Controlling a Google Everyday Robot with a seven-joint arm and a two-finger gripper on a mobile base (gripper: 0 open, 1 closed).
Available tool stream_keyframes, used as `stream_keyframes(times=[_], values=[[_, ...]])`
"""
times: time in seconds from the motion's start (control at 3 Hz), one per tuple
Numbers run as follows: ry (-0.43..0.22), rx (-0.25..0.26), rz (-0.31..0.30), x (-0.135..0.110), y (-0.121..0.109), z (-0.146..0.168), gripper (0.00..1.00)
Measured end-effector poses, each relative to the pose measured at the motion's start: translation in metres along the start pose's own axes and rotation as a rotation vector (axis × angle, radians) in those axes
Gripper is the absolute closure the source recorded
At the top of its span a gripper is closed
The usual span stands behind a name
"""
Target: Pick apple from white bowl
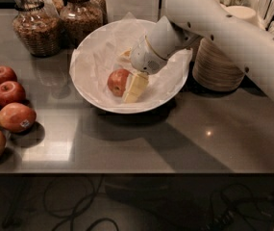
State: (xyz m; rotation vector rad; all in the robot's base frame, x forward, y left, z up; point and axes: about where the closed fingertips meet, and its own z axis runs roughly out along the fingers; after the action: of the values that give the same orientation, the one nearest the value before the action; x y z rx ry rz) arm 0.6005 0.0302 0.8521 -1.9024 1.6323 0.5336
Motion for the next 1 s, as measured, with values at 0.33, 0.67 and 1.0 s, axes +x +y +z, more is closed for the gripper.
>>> stream_keyframes(times=[0.33, 0.67, 1.0], values=[[0.002, -0.004, 0.007, 0.0033, -0.0002, 0.0028, 0.11], [0.002, -0.004, 0.007, 0.0033, -0.0002, 0.0028, 0.30], [0.002, -0.004, 0.007, 0.0032, -0.0002, 0.0029, 0.53]])
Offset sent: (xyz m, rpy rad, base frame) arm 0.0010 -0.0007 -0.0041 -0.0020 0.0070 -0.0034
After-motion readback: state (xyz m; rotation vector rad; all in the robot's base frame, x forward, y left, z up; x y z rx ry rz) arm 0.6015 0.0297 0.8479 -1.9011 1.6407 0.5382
